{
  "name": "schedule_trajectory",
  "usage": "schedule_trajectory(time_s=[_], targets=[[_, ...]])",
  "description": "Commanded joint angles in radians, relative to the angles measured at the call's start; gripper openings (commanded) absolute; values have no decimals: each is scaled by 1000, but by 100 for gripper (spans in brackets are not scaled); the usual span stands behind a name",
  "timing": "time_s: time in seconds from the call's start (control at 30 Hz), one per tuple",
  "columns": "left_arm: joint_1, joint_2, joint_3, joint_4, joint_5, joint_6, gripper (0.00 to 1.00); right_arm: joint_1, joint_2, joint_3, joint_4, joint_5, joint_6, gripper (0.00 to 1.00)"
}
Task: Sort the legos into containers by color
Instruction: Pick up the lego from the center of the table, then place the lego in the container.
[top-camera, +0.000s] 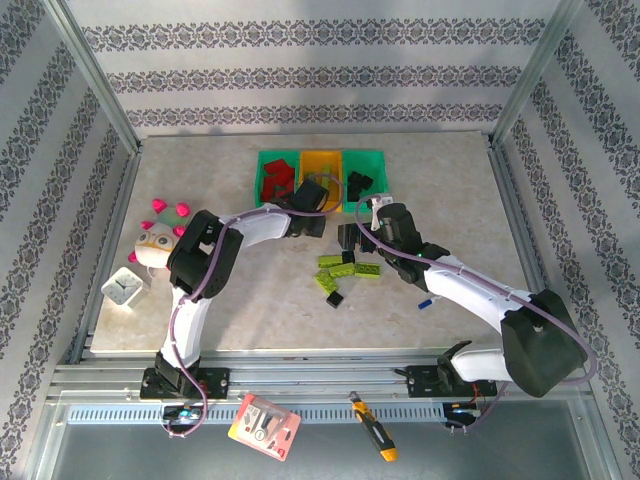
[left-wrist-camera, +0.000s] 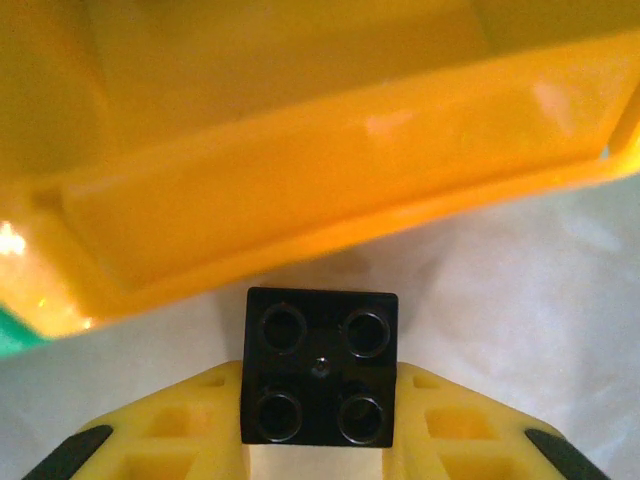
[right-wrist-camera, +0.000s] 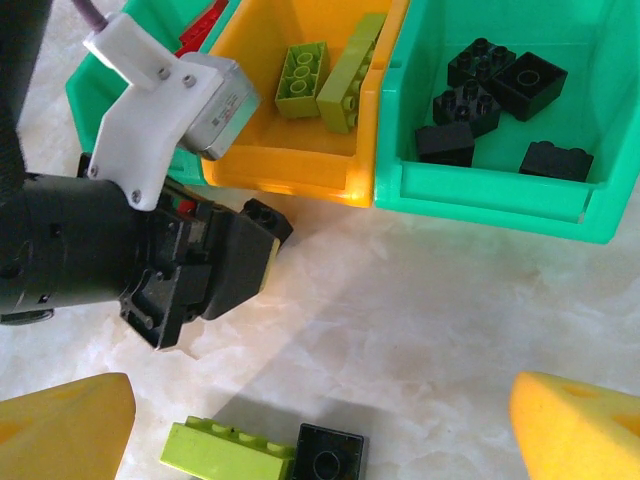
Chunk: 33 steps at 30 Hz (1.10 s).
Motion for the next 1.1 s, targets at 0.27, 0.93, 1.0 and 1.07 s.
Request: schedule_trajectory(time_s=[0.27,0.93,1.0,1.07], targets=[[-78,-199,-89,-14,8,-5,26,-8,-164,-42,24,95,-33,95],[-80,183,360,448,20,171,26,-101,-486,-231,-64,160,35,95],[-79,236,438,442,12,191,26,-103,-494,-232,-74,159,35,95],[-79,285,515,412,0,199,26,-104,-498,-239,-78,158,36,95]])
